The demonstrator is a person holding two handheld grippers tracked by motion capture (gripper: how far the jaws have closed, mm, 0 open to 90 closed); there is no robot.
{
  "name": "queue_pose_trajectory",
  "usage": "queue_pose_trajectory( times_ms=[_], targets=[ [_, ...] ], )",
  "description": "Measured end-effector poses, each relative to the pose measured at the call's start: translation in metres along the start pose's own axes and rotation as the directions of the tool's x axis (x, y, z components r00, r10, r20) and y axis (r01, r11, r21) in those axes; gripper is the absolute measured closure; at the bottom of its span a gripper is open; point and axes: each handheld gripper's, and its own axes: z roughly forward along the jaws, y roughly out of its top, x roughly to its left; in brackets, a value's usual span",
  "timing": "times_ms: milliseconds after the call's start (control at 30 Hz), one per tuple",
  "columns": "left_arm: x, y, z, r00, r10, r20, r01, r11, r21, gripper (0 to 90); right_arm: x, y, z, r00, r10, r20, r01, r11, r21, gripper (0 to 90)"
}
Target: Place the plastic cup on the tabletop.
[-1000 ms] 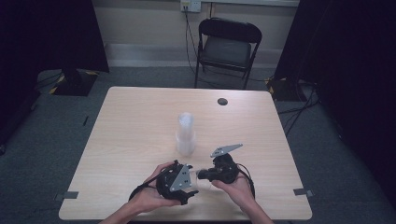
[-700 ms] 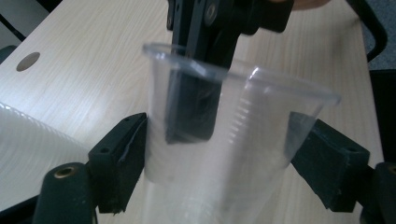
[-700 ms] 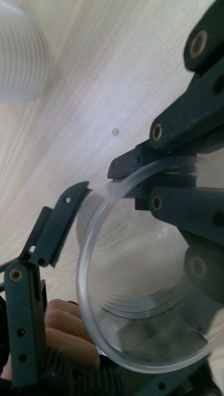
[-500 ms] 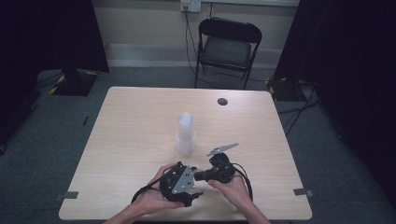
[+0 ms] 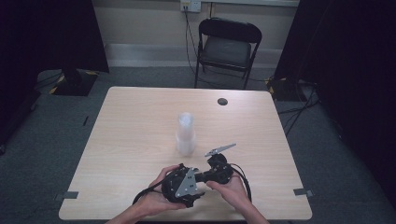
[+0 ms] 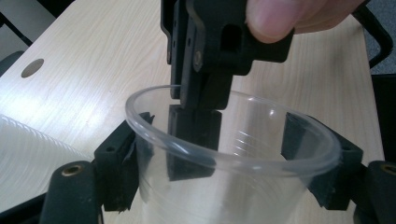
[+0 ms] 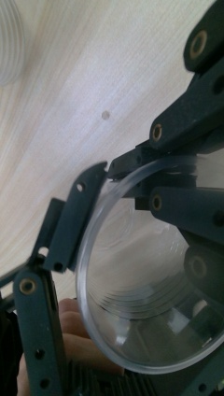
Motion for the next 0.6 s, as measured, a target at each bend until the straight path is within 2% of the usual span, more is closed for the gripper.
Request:
queue_pose_trajectory(
  times_ms=[100,167,200,233,267,300,333,367,400,500,600],
  targets=[
    [0.001,0.001,-0.002,0.9997,0.023,-0.001,-0.023,0.9997,0.009,27.0,-0.001,-0.001,0.000,1.0000,0.008,0.000,-0.008,1.000,-0.005,89.1],
    [0.001,0.000,0.000,0.9997,0.023,0.001,-0.023,0.9997,0.000,28.7,-0.002,0.000,0.000,0.9999,0.013,-0.003,-0.013,1.000,-0.009,88.3],
    [0.002,0.000,-0.001,0.9999,0.015,0.004,-0.015,0.9999,0.005,28.7,-0.002,0.000,-0.001,0.9999,0.011,0.003,-0.011,1.000,-0.010,87.6],
    [0.002,0.000,0.000,1.0000,0.007,-0.001,-0.007,0.9999,-0.016,28.9,-0.002,-0.001,-0.001,0.9999,0.010,0.005,-0.010,1.000,-0.011,86.5],
    [0.005,0.000,-0.001,0.9998,-0.019,0.011,0.019,0.9996,-0.021,29.0,-0.003,-0.001,-0.001,0.9999,0.007,0.013,-0.007,1.000,-0.016,82.4],
    [0.005,0.000,-0.001,0.9998,-0.019,0.011,0.019,0.9996,-0.021,28.9,-0.003,-0.001,-0.001,0.9999,0.007,0.013,-0.007,1.000,-0.016,82.4],
    [0.008,-0.001,-0.002,0.9988,-0.045,0.019,0.046,0.9985,-0.029,28.9,-0.004,-0.002,-0.002,0.9999,0.012,0.010,-0.012,0.999,-0.032,80.5],
    [0.008,-0.001,-0.002,0.9988,-0.045,0.019,0.046,0.9985,-0.029,28.9,-0.004,-0.002,-0.002,0.9999,0.012,0.010,-0.012,0.999,-0.032,80.5],
    [0.010,-0.002,-0.002,0.9968,-0.075,0.025,0.076,0.9961,-0.045,28.8,-0.005,-0.001,-0.004,0.9999,0.013,0.011,-0.012,0.999,-0.049,78.9],
    [0.013,-0.003,-0.002,0.9953,-0.093,0.028,0.094,0.9942,-0.051,28.8,-0.006,-0.001,-0.006,0.9999,0.014,0.009,-0.013,0.998,-0.066,77.5],
    [0.018,-0.006,-0.002,0.9906,-0.133,0.030,0.135,0.9885,-0.068,28.6,-0.007,-0.001,-0.010,1.0000,0.002,0.009,-0.001,0.995,-0.099,75.5]
  ],
)
